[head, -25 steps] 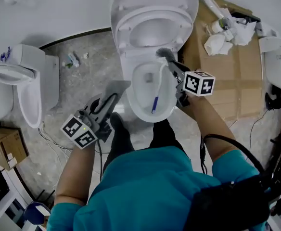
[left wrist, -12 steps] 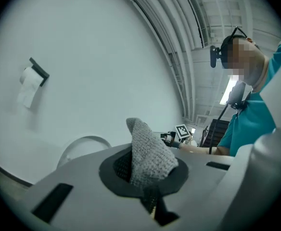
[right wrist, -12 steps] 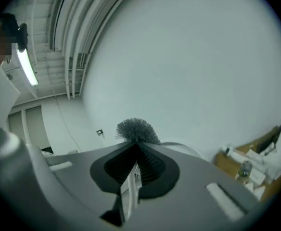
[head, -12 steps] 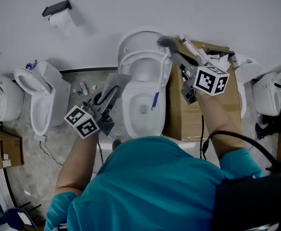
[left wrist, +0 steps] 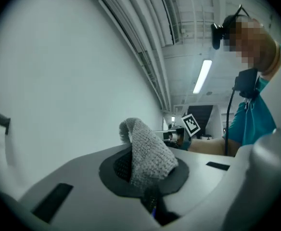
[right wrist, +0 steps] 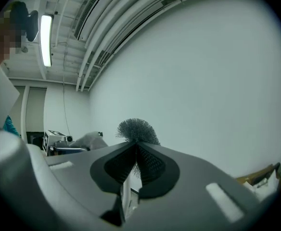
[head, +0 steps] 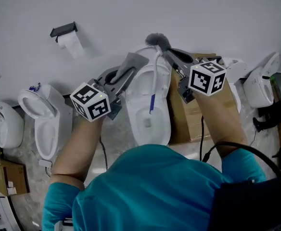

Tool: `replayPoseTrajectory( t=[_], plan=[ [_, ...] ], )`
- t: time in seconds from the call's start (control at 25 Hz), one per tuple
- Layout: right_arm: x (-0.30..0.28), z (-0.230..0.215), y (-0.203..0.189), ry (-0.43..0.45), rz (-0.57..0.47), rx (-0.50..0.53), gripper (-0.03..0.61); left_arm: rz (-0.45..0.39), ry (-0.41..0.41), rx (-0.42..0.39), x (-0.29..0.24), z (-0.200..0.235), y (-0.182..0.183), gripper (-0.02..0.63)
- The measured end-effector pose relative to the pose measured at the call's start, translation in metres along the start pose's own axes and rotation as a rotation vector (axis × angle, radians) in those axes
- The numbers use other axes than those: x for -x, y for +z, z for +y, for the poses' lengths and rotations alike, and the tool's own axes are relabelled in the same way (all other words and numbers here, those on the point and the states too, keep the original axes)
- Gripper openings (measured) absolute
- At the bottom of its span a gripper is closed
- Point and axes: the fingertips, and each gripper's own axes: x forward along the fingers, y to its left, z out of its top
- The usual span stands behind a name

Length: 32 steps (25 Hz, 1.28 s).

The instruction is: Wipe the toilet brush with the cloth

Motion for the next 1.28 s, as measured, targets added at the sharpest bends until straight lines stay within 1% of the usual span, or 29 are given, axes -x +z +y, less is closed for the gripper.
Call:
replayPoseTrajectory(
  t=[0.08, 0.16, 0.36, 0.4, 0.48, 0.56, 0.64, 0.84, 1.28],
  plan=[
    [-0.001, 0.017, 0.004, -0.012, -0.003, 0.007, 0.014, 0.034, -0.006, -0.091, -0.006, -0.003, 0.013, 0.012],
    [-0.001, 0.025, 0.007, -0.015, -0.002, 0.012, 0.014, 0.071, 0.013, -0.189, -0.017, -0.008, 0.019, 0.012],
    [0.002, 0.043, 0.023, 0.033, -0.016, 0.043, 0.014, 0.159, 0.137, -0.497, -0.038, -0.012, 0.017, 0.012],
    [0.007, 0.045, 0.027, 0.047, -0.020, 0.049, 0.014, 0.169, 0.159, -0.544, -0.042, -0.016, 0.017, 0.012],
    [0.021, 0.043, 0.041, 0.077, -0.029, 0.071, 0.014, 0.176, 0.192, -0.604, -0.059, -0.028, 0.021, 0.012],
    [0.034, 0.034, 0.056, 0.098, -0.039, 0.092, 0.014, 0.175, 0.209, -0.638, -0.078, -0.039, 0.028, 0.012],
    [0.041, 0.027, 0.066, 0.110, -0.047, 0.095, 0.014, 0.181, 0.220, -0.652, -0.090, -0.045, 0.033, 0.012],
    [0.046, 0.020, 0.074, 0.135, -0.076, 0.070, 0.014, 0.214, 0.254, -0.705, -0.097, -0.048, 0.039, 0.012],
    [0.043, 0.026, 0.092, 0.156, -0.116, 0.063, 0.014, 0.253, 0.261, -0.727, -0.089, -0.047, 0.036, 0.012]
  ],
)
